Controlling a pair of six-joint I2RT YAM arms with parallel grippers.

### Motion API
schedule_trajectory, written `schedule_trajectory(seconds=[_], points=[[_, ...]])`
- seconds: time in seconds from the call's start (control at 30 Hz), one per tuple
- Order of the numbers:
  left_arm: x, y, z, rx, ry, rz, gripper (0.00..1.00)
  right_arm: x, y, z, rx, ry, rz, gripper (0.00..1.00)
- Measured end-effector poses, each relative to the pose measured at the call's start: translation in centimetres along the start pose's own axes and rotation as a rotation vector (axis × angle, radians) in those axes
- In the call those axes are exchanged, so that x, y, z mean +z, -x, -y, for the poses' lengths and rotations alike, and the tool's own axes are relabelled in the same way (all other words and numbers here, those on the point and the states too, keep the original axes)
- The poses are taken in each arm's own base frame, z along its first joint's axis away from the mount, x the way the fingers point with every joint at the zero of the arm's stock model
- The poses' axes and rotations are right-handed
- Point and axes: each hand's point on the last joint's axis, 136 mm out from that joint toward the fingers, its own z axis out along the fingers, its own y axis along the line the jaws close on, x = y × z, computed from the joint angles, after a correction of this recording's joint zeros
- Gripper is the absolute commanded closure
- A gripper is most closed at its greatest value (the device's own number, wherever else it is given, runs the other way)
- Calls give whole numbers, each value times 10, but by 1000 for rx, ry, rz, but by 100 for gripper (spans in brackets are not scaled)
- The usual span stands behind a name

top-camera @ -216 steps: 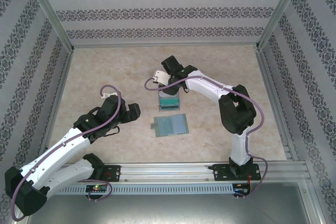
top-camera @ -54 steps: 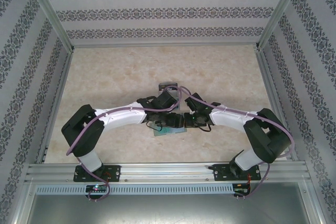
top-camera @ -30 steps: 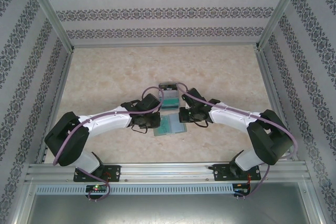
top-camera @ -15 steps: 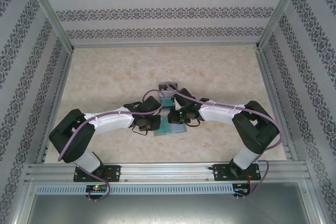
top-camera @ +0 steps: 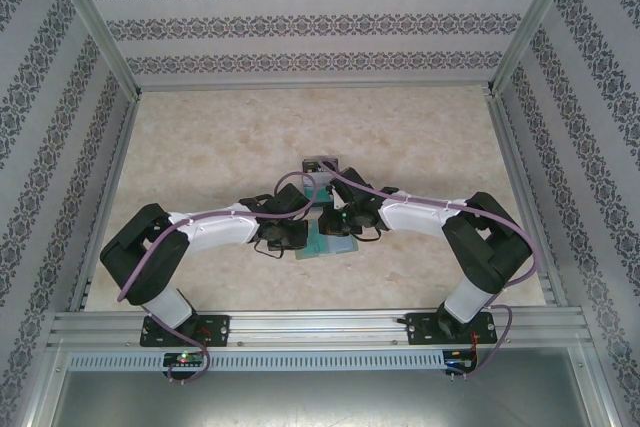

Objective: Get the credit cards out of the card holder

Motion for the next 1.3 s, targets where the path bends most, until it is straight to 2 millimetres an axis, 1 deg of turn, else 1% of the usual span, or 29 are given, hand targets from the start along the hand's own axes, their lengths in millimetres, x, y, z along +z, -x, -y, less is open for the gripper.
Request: schedule_trajectory(seconds=[0.2, 0.37, 0.57, 0.67, 0.73, 0.93, 1.17, 1.3], points=[[0, 0, 2, 1, -10, -1, 96, 0, 0, 0, 3, 1, -1, 89], [0, 1, 3, 1, -11, 0, 95, 1, -4, 5, 11, -6, -9, 88], [-1, 2, 6, 3, -19, 0, 96, 0, -5, 15, 41, -20, -18, 95], [-2, 5, 9, 6, -25, 6, 96, 1, -8, 26, 64, -35, -24, 96], [-3, 7, 11, 6, -28, 10, 96, 2, -11, 29, 68, -40, -30, 96], [3, 4, 9, 4, -16, -7, 96, 2, -10, 29, 69, -38, -28, 95], [4, 5, 13, 5, -26, -15, 96, 2, -10, 28, 69, -36, -29, 95], [5, 5, 14, 5, -31, -19, 96, 2, -10, 28, 69, -35, -29, 91]])
